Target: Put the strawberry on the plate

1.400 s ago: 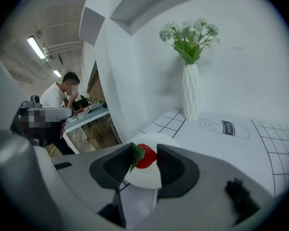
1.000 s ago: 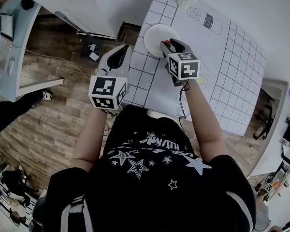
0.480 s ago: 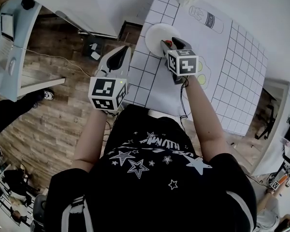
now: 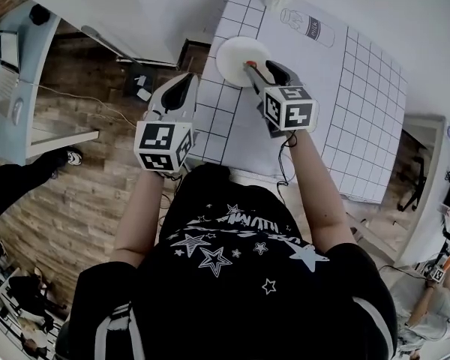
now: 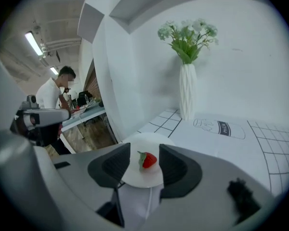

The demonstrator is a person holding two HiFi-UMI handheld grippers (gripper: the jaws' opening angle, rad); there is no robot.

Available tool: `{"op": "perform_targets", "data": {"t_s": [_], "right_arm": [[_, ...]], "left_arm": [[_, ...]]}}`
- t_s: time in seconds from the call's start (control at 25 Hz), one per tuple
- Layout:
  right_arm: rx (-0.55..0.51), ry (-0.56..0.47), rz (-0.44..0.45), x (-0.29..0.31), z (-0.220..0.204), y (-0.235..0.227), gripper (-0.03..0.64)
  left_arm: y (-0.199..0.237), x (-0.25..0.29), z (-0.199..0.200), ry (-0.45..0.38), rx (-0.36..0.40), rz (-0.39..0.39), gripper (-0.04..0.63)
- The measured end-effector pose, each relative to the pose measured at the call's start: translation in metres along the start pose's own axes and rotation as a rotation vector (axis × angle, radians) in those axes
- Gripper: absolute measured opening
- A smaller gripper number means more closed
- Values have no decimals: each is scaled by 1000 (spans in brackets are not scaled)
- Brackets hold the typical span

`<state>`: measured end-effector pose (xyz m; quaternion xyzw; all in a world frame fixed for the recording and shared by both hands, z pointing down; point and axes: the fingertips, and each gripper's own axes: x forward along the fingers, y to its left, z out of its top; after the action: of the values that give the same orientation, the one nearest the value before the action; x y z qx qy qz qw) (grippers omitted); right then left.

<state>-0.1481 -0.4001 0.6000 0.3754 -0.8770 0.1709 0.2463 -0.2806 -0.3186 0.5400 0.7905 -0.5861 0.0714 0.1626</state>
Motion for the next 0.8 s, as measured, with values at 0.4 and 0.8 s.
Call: {"op": "perform_targets", "data": {"t_s": [0.4,0.8], "right_arm": [[54,-122,0,-69,17,6,110],[76,-189,-7,-151,10,9,24]], "left_arm": [[-47,-26,15,-49,33,-37,9],[-109,-57,18,-62,65,-68,9]]}}
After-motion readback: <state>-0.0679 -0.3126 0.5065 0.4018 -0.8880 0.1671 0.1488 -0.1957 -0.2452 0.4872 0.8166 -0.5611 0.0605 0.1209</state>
